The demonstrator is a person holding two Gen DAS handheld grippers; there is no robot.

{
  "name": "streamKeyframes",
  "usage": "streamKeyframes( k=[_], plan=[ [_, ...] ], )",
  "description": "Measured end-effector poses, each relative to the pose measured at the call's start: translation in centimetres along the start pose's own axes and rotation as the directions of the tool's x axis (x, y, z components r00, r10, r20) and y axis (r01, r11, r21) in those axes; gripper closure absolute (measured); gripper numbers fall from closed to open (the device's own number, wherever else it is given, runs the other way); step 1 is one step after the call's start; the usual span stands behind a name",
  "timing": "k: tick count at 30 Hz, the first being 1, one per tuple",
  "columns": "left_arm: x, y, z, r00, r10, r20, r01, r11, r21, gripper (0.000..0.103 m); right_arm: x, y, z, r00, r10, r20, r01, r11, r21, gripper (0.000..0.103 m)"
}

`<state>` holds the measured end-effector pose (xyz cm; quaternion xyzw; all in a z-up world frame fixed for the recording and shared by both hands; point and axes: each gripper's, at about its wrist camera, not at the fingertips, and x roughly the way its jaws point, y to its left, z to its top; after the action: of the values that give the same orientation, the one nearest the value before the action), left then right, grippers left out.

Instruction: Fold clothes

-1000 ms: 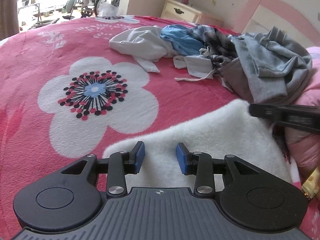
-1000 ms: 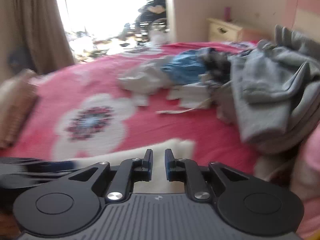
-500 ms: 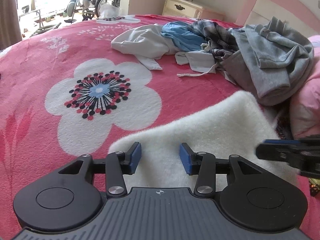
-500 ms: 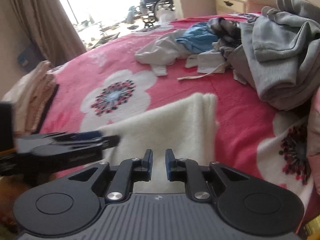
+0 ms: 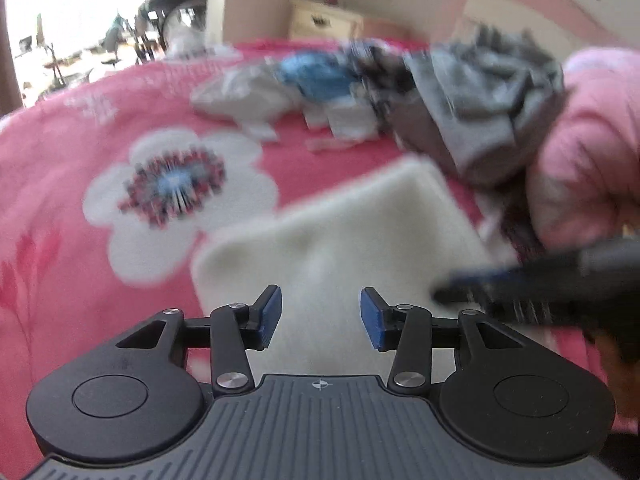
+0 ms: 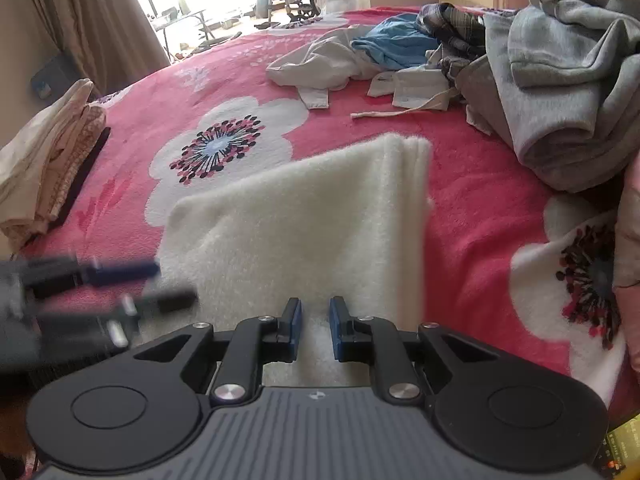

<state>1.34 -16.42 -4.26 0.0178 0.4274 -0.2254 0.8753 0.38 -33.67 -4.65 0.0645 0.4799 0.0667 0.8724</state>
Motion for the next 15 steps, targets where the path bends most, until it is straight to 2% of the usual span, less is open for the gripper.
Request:
streamKeyframes(
  k=[2,6,8,11,15],
  plan=[
    [0.9,-0.5,-1.0,0.999,0.013,-0.044,-0.013,1.0,0.001,0.059,-0.4,0.4,-0.1,1.0,-0.015,0.013,0.015,1.0,-0.012,0.087],
    [0.8,-0.7,-1.3,0.998,0.035,-0.05,-0.035,0.999,-0.005,0.059,-3.1,2.1,-0.9,0.997,-0.045,0.06,0.05,0.995,-0.083,0.086],
    [0.8,-0.5,-1.3,0.998,0.033,-0.06,-0.033,0.999,-0.014,0.059,-4.1,2.5,-1.6,0.998,-0.031,0.049,0.035,0.995,-0.09,0.086],
    [0.8,-0.5,-1.4,0.997,0.035,-0.067,-0.037,0.999,-0.018,0.059,-3.6,2.6,-2.6,0.997,-0.075,-0.003,0.074,0.99,-0.116,0.086],
    [0.7,-0.8,-1.6,0.997,0.044,-0.07,-0.044,0.999,-0.01,0.059,-2.8,1.8,-3.2,0.997,-0.076,-0.015,0.075,0.995,-0.066,0.086]
  ],
)
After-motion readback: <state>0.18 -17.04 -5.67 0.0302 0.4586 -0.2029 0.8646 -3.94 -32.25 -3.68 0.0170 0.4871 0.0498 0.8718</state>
